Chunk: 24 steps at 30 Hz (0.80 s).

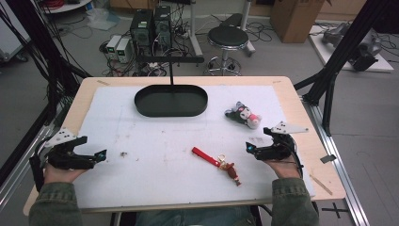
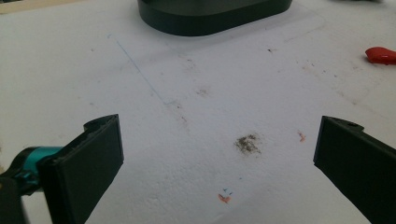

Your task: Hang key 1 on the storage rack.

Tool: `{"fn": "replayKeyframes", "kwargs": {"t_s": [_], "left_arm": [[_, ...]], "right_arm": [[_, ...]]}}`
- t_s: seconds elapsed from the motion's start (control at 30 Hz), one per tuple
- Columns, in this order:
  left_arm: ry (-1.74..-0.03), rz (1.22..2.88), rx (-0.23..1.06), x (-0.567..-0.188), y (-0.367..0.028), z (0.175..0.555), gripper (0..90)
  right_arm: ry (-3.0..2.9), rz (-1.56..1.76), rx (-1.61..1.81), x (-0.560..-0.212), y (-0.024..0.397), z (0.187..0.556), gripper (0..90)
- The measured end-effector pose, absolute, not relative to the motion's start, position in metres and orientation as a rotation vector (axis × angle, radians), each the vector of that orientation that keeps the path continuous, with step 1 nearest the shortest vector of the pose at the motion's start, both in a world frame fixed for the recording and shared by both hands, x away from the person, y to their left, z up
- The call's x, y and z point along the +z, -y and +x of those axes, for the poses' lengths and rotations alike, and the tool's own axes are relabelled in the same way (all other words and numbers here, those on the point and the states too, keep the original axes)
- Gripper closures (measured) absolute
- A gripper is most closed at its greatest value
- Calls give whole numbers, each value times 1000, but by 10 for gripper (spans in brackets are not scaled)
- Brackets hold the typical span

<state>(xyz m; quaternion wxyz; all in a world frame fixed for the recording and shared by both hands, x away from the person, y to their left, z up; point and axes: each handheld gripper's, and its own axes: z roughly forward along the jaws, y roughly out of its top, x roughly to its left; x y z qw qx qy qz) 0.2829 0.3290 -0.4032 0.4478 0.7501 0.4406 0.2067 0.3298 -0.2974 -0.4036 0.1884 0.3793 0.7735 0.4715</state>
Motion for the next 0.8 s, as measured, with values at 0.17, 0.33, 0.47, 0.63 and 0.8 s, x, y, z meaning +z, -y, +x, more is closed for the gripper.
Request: {"fn": "replayKeyframes", "kwargs": {"t_s": [0.17,0.33,0.47,0.63,0.8], "left_arm": [[-1088,1862,509,-404,-329,283,20],[-1083,1857,506,-404,-330,283,20],[-1089,1857,503,-406,-330,283,20],[-1094,1865,501,-407,-330,283,20],[-1098,1867,494,-409,-330,284,20]], "right_arm": [[-2176,1068,1327,-404,297,330,6],[-2185,1070,1328,-404,296,330,6],[-2197,1066,1322,-405,295,332,6],[-2213,1063,1313,-404,292,333,6],[-2240,1076,1283,-405,288,337,6]]}}
